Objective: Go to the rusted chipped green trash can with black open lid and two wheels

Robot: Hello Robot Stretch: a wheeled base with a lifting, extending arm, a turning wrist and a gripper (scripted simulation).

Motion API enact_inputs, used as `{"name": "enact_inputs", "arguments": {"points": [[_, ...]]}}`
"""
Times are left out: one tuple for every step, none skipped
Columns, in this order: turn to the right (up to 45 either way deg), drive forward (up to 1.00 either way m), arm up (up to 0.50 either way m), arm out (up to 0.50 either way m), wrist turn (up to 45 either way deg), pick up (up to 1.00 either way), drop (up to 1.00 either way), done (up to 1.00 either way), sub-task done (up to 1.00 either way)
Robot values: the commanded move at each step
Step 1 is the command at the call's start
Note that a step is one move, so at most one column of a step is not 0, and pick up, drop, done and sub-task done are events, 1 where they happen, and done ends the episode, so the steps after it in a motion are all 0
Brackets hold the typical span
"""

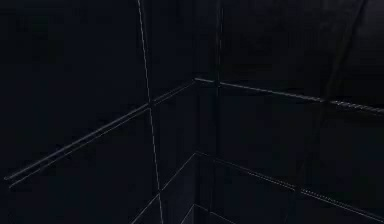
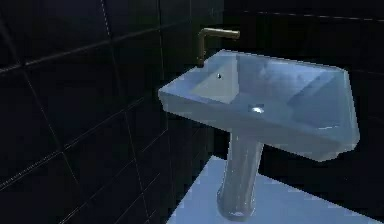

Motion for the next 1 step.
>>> {"name": "enact_inputs", "arguments": {"points": [[45.0, 0.0, 0.0, 0.0, 0.0, 0.0, 0.0, 0.0, 0.0]]}}
